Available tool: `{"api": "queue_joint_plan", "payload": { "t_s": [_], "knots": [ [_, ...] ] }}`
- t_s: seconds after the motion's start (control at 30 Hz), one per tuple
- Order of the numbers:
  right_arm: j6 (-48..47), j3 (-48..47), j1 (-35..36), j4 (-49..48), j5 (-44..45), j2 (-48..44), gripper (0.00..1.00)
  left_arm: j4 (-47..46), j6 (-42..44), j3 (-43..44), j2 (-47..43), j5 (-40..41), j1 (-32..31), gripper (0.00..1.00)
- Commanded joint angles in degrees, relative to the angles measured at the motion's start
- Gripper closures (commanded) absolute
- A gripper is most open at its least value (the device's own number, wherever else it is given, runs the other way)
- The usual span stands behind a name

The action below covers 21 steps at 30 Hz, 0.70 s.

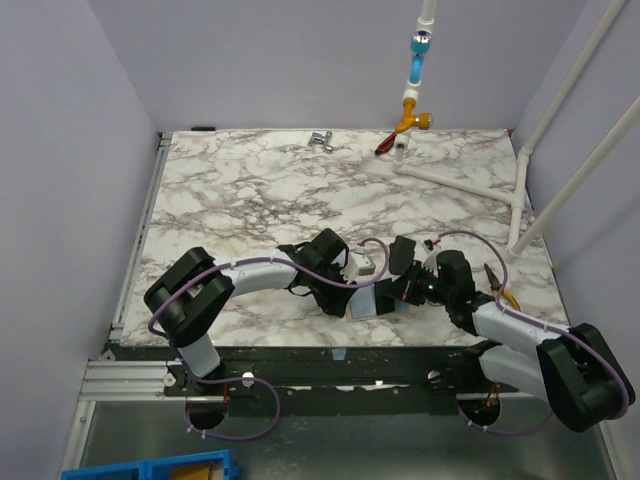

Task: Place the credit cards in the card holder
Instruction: Insert the credit card into the card holder.

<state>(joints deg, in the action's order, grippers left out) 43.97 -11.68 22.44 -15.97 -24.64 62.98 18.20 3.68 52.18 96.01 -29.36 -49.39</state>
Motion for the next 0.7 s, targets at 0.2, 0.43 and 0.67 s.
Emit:
{"api": "queue_joint_plan", "payload": {
  "t_s": [0.2,0.43,0.67],
  "knots": [
    [0.3,-0.1,-0.1,-3.6,4.1,-2.8,0.99,-5.7,-1.0,-0.1,1.0,8.4,-0.3,0.66],
    [1.4,0.4,-0.2,-10.7,2.5,4.6,0.99,-6.2,-0.3,0.1,1.6,8.8,-0.3,0.67],
    [4.1,2.8,-0.1,-16.8,0.9,6.5,0.99,-5.9,0.2,0.9,2.5,9.0,-0.4,0.68]
  ]
}}
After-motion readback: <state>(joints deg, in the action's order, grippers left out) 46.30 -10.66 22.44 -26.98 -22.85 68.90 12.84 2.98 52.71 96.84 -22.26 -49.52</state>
